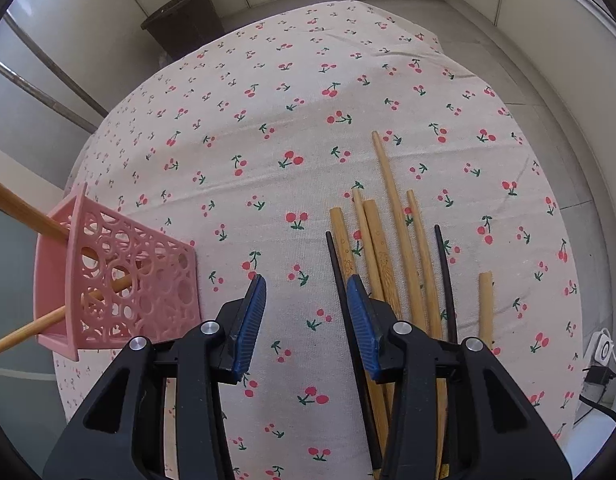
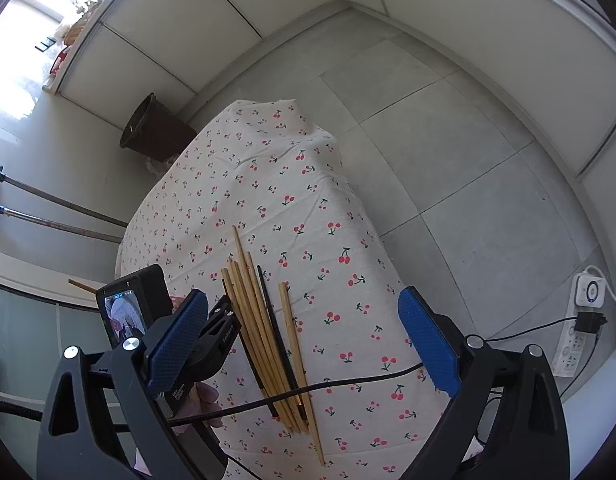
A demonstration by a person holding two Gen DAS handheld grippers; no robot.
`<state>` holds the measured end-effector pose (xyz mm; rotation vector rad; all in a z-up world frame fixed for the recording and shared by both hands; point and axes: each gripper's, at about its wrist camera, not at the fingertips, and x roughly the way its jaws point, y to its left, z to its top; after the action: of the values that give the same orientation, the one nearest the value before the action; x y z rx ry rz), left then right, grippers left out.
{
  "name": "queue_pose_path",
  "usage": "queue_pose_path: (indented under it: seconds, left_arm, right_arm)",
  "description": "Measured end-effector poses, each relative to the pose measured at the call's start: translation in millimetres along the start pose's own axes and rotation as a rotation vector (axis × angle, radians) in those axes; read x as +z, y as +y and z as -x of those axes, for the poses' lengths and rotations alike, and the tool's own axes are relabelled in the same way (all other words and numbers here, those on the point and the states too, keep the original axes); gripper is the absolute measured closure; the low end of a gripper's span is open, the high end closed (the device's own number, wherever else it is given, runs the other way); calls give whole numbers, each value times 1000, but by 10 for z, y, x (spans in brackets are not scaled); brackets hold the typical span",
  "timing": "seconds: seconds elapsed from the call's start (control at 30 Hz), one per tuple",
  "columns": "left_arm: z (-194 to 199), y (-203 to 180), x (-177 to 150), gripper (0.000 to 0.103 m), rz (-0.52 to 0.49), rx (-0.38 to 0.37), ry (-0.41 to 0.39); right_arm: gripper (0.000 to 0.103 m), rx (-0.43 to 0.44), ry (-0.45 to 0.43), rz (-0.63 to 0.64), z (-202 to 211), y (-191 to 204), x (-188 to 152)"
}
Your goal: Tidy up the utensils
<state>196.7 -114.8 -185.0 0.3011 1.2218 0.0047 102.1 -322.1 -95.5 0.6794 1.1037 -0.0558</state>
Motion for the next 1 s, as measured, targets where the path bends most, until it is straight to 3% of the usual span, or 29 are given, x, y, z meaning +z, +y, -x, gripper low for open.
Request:
queue_pose_path:
  seconds: [0.1, 0.23, 0.33, 0.47, 0.53, 0.6, 0.63, 0.8, 1.0]
  left_arm:
    - [-35, -2, 2, 64, -4, 27, 4]
    - [-90, -22, 8, 67, -6, -31, 16]
    - [-115, 18, 54, 75, 20, -115, 36]
    - [-174, 122, 126, 76, 47, -193, 80]
    - [-166, 113, 122, 77, 22, -191, 68]
    - [-151, 85, 108, 95, -5, -214, 56]
    - [-143, 65, 101, 97, -10, -216, 57]
    - [-117, 55, -13, 99, -4, -240, 43]
    - [199, 249, -423, 99, 0, -200, -22]
  right_arm:
    - [10, 0, 1, -1, -8, -3, 6]
    - [10, -3, 5, 4, -17, -10, 11]
    - [10, -7, 5, 2, -34, -19, 19]
    - [10, -26, 5, -3, -79, -60, 26]
    - [10, -22, 10, -9, -117, -85, 34]
    - [10, -12, 7, -16, -156, -109, 50]
    - [10, -10, 7, -20, -174, -115, 57]
    - [10, -4, 21, -29, -297, -137, 75]
    - [10, 1, 32, 65, -492, 95, 36]
